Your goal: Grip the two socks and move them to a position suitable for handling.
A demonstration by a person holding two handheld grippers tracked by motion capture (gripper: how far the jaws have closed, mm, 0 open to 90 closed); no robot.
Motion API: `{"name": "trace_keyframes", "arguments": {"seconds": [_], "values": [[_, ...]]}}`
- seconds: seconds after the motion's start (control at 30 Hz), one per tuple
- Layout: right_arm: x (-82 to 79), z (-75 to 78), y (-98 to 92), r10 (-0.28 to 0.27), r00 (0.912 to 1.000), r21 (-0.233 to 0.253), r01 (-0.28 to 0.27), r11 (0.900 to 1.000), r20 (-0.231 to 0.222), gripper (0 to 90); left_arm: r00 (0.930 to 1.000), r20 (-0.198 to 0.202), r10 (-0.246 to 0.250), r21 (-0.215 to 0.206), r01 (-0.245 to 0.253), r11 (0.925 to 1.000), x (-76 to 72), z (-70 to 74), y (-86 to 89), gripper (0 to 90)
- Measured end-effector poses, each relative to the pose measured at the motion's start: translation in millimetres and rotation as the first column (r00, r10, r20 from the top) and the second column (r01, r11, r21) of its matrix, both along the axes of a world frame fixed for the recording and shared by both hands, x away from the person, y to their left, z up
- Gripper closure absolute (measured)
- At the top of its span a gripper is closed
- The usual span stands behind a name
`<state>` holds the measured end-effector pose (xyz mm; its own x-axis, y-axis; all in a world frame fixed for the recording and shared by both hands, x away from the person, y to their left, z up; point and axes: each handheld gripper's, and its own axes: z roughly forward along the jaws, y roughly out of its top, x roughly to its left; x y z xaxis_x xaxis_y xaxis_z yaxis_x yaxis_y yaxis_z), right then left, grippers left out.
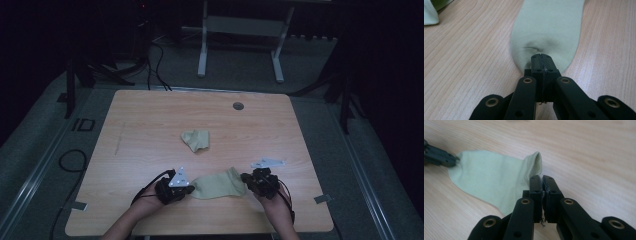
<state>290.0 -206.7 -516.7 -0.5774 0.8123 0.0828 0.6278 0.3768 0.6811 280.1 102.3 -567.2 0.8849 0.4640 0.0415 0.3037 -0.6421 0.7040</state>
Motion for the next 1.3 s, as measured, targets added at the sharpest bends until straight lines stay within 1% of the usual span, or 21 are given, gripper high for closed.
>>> {"name": "trace_keyframes", "arguments": {"seconds": [0.17,0.3,0.33,0.4,0.5,0.53,0.57,0.6,0.67,0.7,0.73,0.77,0.8,0.83,0.87,0.9,0.97,1.03,1.07,1.13,1.3], "values": [[-2.8,-13.5,-10.5,-0.018,0.9989,-0.01,0.018,1.0,-0.043,85.9,0.9998,-0.009,-0.015,-0.01,0.015,0.9998,1.9,-0.4,-0.8,89.5],[-3.9,-24.4,-15.6,-0.027,0.9977,-0.066,0.023,0.998,-0.061,83.4,0.9994,-0.034,-0.004,-0.037,0.003,0.9993,3.7,-1.5,0.5,89.4],[-3.9,-24.4,-15.6,-0.027,0.9977,-0.066,0.023,0.998,-0.061,83.4,0.9994,-0.034,-0.004,-0.037,0.003,0.9993,3.7,-1.5,0.5,89.4],[-4.1,-26.2,-21.5,-0.042,0.9972,-0.089,0.037,0.995,-0.062,81.8,0.9996,-0.026,-0.01,-0.032,0.009,0.9995,3.1,-1.4,0.2,89.3],[-4.3,-19.4,-25.2,-0.045,0.998,-0.065,0.042,0.997,-0.045,80.9,0.9993,-0.038,-0.007,-0.025,0.006,0.9997,3.7,2.3,1.6,84.0],[-4.3,-19.4,-25.2,-0.045,0.998,-0.065,0.042,0.997,-0.045,80.9,0.9993,-0.038,-0.007,-0.025,0.006,0.9997,3.7,2.3,1.6,83.9],[-4.7,-15.9,-24.3,-0.041,0.9985,-0.058,0.039,0.998,-0.035,80.9,0.9995,-0.029,0.011,-0.029,-0.011,0.9995,3.1,10.4,6.7,83.9],[-5.9,-8.4,-19.1,-0.009,0.9999,-0.053,0.008,0.999,-0.006,81.6,0.9991,-0.035,0.025,-0.045,-0.027,0.9986,3.8,14.5,10.6,84.0],[-8.2,-4.9,-10.0,0.021,0.9994,-0.071,-0.019,0.997,0.026,86.1,0.9974,-0.042,0.058,-0.072,-0.061,0.9955,3.6,20.5,15.7,84.7],[-9.0,-4.9,-4.6,0.049,0.998,-0.084,-0.045,0.995,0.041,87.3,0.9967,-0.051,0.062,-0.083,-0.067,0.9944,2.6,21.9,16.0,86.2],[-9.0,-4.9,-4.6,0.049,0.998,-0.084,-0.045,0.995,0.041,87.3,0.9967,-0.051,0.062,-0.083,-0.067,0.9944,2.6,21.9,16.0,87.3],[-8.9,-5.9,0.7,0.074,0.996,-0.102,-0.068,0.992,0.051,87.3,0.9967,-0.051,0.062,-0.083,-0.067,0.9944,2.6,21.9,16.0,87.3],[-6.0,-9.2,10.2,0.106,0.9935,-0.106,-0.102,0.989,0.04,87.4,0.996,-0.057,0.069,-0.07,-0.073,0.9949,-0.2,19.6,9.3,89.0],[-4.4,-10.8,14.4,0.118,0.9923,-0.109,-0.114,0.988,0.037,87.4,0.9961,-0.059,0.066,-0.058,-0.07,0.9959,0.1,17.2,6.7,89.0],[-2.4,-12.2,18.1,0.124,0.9915,-0.117,-0.119,0.986,0.038,87.3,0.9959,-0.064,0.065,-0.047,-0.068,0.9966,1.3,14.6,5.0,89.0],[-0.5,-13.6,21.2,0.128,0.9912,-0.121,-0.123,0.985,0.032,87.4,0.9941,-0.085,0.068,-0.048,-0.072,0.9962,3.2,11.7,4.0,89.0],[3.5,-17.0,24.8,0.129,0.9913,-0.13,-0.124,0.984,0.028,87.4,0.9914,-0.1,0.084,-0.03,-0.088,0.9957,8.4,6.4,4.2,89.1],[6.3,-21.6,26.6,0.133,0.9909,-0.139,-0.13,0.982,0.017,87.4,0.9891,-0.112,0.096,-0.036,-0.1,0.9943,11.9,2.9,6.1,89.1],[7.1,-24.6,27.2,0.135,0.9907,-0.157,-0.131,0.979,0.017,87.4,0.9882,-0.115,0.102,-0.041,-0.107,0.9934,12.8,2.7,6.7,89.1],[9.5,-31.4,26.6,0.135,0.9909,-0.184,-0.132,0.974,0.005,87.4,0.9898,-0.099,0.102,-0.034,-0.106,0.9938,12.8,2.7,6.6,89.1],[6.6,-33.7,18.0,0.106,0.9943,-0.171,-0.104,0.98,0.003,87.6,0.9927,-0.09,0.08,-0.032,-0.083,0.996,9.6,1.9,2.3,89.0]]}}
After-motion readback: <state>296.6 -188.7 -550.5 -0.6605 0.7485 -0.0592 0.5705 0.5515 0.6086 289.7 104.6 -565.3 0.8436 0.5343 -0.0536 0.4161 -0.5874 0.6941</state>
